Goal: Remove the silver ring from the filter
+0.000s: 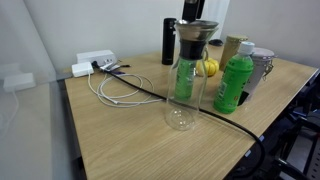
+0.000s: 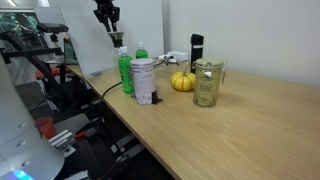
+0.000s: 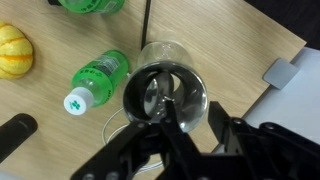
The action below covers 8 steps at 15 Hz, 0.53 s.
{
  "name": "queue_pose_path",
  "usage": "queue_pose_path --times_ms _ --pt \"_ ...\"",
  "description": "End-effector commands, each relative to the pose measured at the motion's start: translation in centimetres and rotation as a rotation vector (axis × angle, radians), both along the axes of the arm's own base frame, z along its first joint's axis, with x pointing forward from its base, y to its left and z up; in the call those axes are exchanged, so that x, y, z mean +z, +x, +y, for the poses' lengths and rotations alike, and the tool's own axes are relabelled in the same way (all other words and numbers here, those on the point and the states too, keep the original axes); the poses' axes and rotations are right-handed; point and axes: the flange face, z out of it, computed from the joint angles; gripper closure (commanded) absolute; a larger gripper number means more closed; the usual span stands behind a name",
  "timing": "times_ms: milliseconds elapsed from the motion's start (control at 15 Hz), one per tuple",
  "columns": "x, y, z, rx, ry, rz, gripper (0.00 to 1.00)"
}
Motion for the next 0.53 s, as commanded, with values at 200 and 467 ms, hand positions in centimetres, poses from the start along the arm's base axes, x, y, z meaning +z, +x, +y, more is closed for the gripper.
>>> queue_pose_path --times_ms 200,467 --pt "-0.31 0.58 -1.11 -0.035 -0.021 -0.023 0.60" --pt "-0.73 0.59 -1.21 -0.047 -0.022 -0.012 0.60"
